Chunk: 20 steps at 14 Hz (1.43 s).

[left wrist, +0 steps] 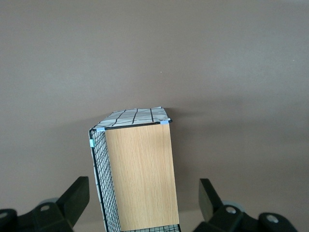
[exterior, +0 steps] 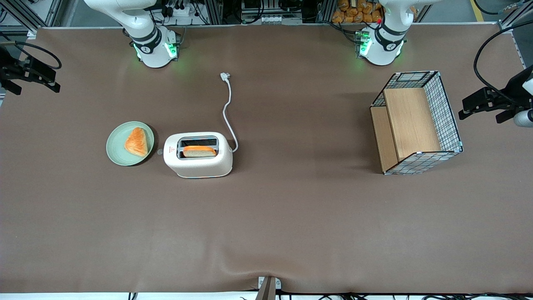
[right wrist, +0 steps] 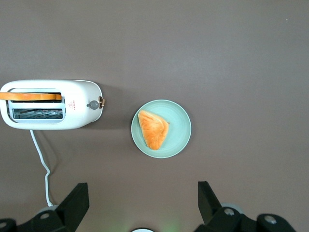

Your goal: Press toaster button with right arm

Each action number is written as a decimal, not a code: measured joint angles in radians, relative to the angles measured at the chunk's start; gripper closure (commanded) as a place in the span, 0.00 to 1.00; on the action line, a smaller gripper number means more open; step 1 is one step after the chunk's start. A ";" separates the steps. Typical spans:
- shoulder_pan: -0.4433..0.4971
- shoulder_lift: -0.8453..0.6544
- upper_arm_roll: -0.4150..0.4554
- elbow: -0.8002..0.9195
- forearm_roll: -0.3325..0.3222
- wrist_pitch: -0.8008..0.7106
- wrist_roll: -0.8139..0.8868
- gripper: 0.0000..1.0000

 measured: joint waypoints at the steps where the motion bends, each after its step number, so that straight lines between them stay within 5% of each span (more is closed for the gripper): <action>1: 0.000 0.001 0.000 0.000 0.000 0.000 0.000 0.00; 12: 0.008 0.016 0.003 0.000 0.000 -0.002 0.000 0.00; 18: 0.020 0.017 0.005 0.000 0.000 -0.002 -0.001 0.91; 20: 0.022 0.019 0.005 0.000 0.000 -0.002 -0.001 1.00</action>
